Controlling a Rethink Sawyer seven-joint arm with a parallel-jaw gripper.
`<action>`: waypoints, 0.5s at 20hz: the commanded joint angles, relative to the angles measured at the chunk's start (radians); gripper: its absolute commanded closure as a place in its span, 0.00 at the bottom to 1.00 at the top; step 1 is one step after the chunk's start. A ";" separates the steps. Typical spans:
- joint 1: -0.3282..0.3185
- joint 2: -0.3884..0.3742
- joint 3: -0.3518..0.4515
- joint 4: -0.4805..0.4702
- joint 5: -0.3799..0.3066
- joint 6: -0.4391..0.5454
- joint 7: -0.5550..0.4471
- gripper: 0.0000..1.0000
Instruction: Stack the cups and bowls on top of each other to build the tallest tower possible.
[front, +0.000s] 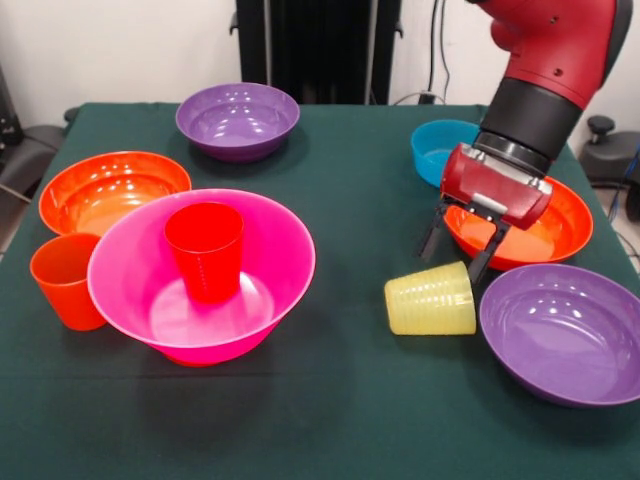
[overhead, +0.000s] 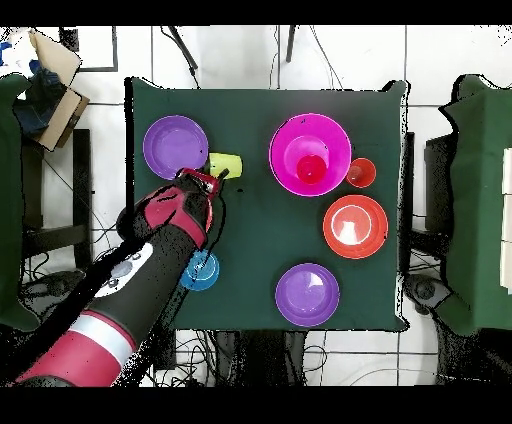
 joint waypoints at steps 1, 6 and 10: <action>0.023 0.092 0.008 -0.079 0.061 0.026 0.145 0.00; 0.041 0.119 -0.029 -0.090 0.101 0.048 0.158 0.00; 0.060 0.162 -0.089 -0.109 0.146 0.067 0.178 0.00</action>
